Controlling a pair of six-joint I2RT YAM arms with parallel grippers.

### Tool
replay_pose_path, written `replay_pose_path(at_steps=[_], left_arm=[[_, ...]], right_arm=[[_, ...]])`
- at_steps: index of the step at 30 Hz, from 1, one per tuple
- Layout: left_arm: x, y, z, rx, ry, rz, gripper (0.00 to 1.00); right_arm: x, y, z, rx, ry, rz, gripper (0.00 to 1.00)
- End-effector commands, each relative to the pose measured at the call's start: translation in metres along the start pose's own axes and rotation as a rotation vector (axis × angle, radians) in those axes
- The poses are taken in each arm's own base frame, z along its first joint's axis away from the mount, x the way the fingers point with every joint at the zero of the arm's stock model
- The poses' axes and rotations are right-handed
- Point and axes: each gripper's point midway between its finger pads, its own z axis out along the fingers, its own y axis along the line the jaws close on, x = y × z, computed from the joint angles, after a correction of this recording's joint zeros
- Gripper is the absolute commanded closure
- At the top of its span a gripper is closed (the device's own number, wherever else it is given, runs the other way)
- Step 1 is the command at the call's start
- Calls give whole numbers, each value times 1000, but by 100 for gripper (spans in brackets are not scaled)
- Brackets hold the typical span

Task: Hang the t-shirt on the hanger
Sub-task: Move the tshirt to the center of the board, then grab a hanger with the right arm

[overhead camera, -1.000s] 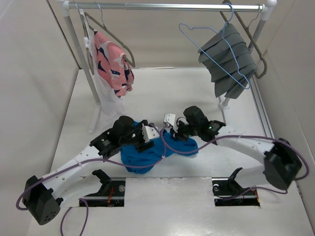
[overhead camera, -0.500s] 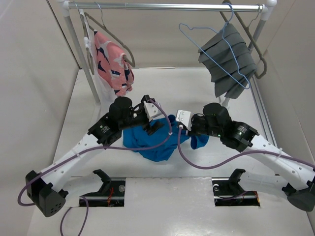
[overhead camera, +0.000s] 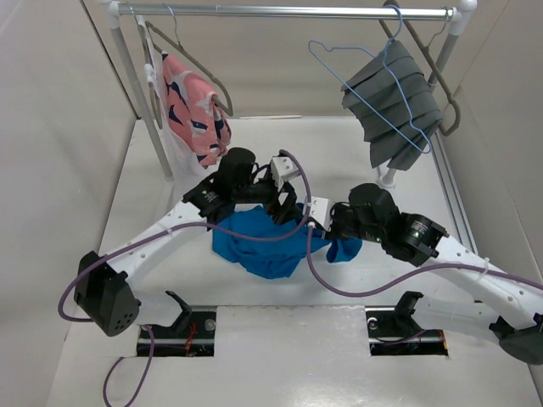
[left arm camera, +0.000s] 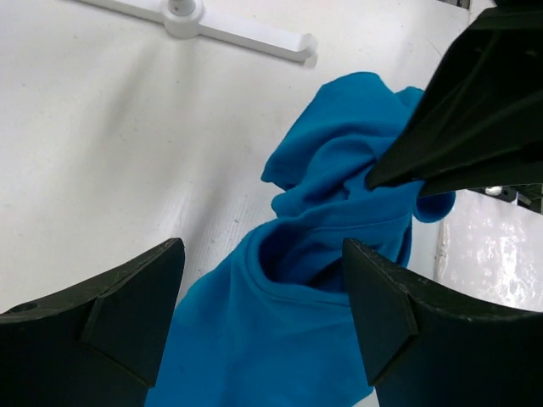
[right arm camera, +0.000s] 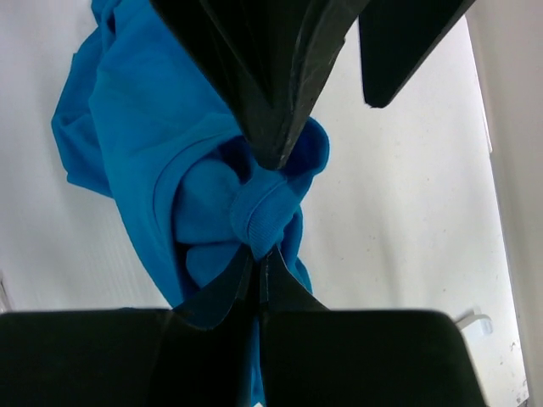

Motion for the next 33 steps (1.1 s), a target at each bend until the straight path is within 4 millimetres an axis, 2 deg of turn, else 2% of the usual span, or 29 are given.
replay_pose_path(at_steps=[1,6,8,10,11,12,14,15,18,19,21,22,24,26,27,29,30,31,32,33], left_arm=[[-30,4,0,-10,-73,-49,29],[17,5,9,19,83,-51,30],[22,9,12,8,97,-48,32],[30,8,18,21,119,-46,48],[18,10,18,17,98,-32,60],[21,11,21,18,102,-46,80],[14,10,21,27,84,-37,100],[14,10,21,26,84,-49,100],[6,15,14,-10,66,-28,100],[10,15,11,-17,74,-21,100],[6,16,1,-59,54,-2,100],[6,16,-3,-68,51,17,100],[0,16,-13,-101,27,58,100],[5,16,-16,-117,27,60,100],[6,15,-18,-117,26,60,100],[13,16,-20,-140,38,45,100],[10,15,-23,-142,29,50,100],[16,14,-22,-140,38,31,100],[16,15,-22,-149,39,20,100],[20,15,-21,-148,47,15,100]], right_arm=[[-16,-8,-8,45,-65,-7,100],[-17,-12,-14,71,-69,2,100],[-18,-14,-17,85,-72,2,100],[-18,-14,-17,85,-72,2,100],[-18,-14,-17,85,-72,2,100],[-15,-12,-18,83,-70,2,100],[-13,-10,-19,83,-70,14,100],[-15,-11,-18,89,-79,13,100],[-3,-10,-23,119,-57,28,100],[-2,-11,-23,126,-53,42,72],[13,-10,-19,121,-5,71,31],[20,-11,-20,118,27,81,1],[4,-27,-24,125,5,97,0],[-28,-38,-32,108,-69,89,0],[-73,-64,-59,167,-182,71,0],[-104,-82,-84,198,-242,50,0],[-131,-103,-110,267,-296,34,0],[-139,-113,-121,305,-299,26,0],[-138,-125,-130,353,-262,23,0],[-136,-141,-125,379,-218,18,0]])
